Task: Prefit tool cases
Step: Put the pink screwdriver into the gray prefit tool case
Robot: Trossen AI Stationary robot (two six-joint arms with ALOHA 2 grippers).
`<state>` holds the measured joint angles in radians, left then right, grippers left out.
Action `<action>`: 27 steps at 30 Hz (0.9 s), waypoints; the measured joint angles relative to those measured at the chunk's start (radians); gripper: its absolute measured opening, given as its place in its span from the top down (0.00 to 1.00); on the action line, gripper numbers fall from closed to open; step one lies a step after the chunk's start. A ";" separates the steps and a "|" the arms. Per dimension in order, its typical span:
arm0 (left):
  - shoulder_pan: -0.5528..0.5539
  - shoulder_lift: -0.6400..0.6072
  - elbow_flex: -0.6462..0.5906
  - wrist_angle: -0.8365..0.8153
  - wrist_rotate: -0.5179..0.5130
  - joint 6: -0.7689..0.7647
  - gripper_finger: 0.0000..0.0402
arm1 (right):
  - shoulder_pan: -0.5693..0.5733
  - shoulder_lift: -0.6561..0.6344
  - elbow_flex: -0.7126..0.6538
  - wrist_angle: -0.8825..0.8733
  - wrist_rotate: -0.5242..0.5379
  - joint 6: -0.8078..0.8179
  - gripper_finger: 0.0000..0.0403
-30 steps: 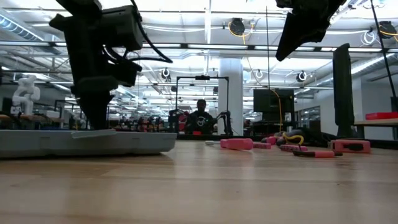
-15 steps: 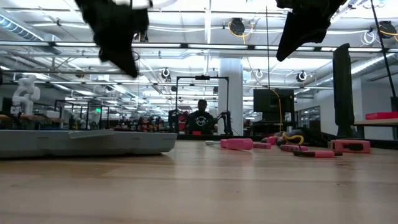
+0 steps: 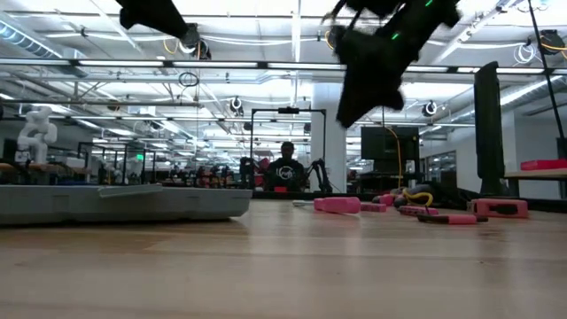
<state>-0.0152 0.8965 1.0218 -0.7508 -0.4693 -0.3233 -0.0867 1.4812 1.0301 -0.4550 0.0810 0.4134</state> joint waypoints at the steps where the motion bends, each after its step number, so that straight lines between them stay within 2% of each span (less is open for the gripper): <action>1: 0.000 -0.007 0.000 -0.005 -0.009 0.002 0.74 | -0.014 0.043 0.014 0.006 -0.044 -0.004 0.73; 4: 0.000 -0.012 0.000 -0.007 -0.019 0.033 0.74 | -0.039 0.173 0.081 -0.031 -0.086 -0.007 0.68; 13: 0.000 0.014 -0.001 -0.022 -0.026 0.086 0.74 | -0.045 0.496 0.392 -0.258 -0.080 -0.048 0.57; 21: -0.010 0.018 -0.041 -0.029 -0.026 0.094 0.74 | -0.051 0.705 0.587 -0.463 -0.036 -0.065 0.58; 24: -0.011 0.018 -0.061 -0.026 -0.027 0.094 0.74 | -0.059 0.757 0.603 -0.481 -0.096 -0.070 0.59; 27: -0.011 0.018 -0.081 -0.025 -0.029 0.093 0.74 | -0.065 0.785 0.608 -0.480 -0.154 -0.109 0.68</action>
<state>-0.0265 0.9142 0.9405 -0.7763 -0.4980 -0.2301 -0.1512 2.2657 1.6382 -0.9353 -0.0727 0.3039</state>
